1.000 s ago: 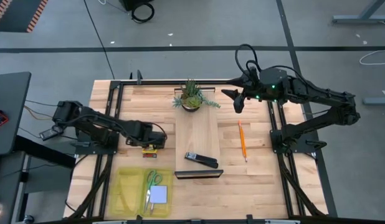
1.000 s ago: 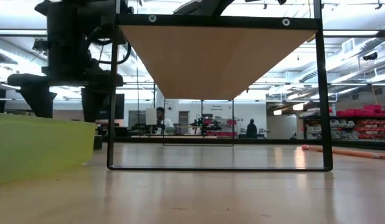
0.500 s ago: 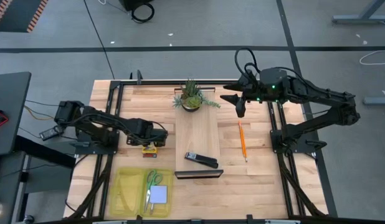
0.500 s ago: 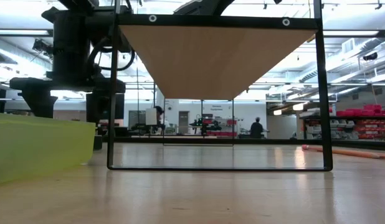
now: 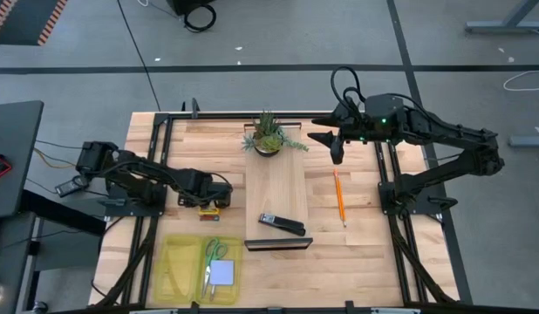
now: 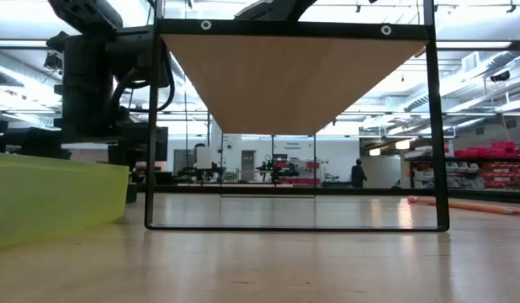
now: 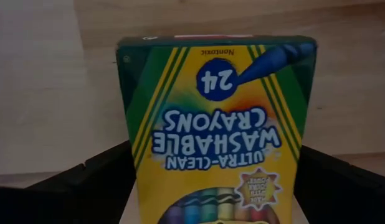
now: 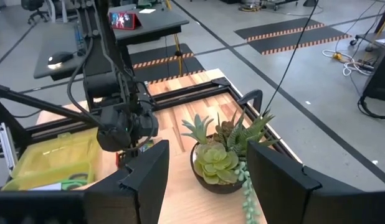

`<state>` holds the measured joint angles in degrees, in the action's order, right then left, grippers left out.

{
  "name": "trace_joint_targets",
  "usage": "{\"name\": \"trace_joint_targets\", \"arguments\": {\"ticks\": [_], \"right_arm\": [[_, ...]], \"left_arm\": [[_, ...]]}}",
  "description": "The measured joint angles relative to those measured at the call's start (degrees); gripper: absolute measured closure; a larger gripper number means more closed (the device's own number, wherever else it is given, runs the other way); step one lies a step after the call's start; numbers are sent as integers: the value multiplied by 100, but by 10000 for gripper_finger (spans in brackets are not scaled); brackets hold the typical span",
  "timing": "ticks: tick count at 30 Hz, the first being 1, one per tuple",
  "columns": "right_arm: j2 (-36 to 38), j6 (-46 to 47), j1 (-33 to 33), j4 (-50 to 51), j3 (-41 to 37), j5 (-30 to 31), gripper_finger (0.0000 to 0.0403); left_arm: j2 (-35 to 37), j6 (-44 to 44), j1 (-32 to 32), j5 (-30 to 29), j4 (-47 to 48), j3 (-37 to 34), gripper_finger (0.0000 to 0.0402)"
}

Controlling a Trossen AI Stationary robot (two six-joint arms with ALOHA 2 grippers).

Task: Pack school essentials
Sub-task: Put the crayon box into the supply box

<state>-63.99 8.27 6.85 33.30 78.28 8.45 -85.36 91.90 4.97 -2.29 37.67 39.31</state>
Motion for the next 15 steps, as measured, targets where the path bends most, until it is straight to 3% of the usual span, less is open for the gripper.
{"name": "trace_joint_targets", "arguments": {"ticks": [9,15], "right_arm": [[0,-78,16,-53,0,2,183],[0,-87,15,-50,0,2,183]], "left_arm": [[13,-151,-4,68,26,-15,85],[-10,-415,-32,184,287,250,97]]}}
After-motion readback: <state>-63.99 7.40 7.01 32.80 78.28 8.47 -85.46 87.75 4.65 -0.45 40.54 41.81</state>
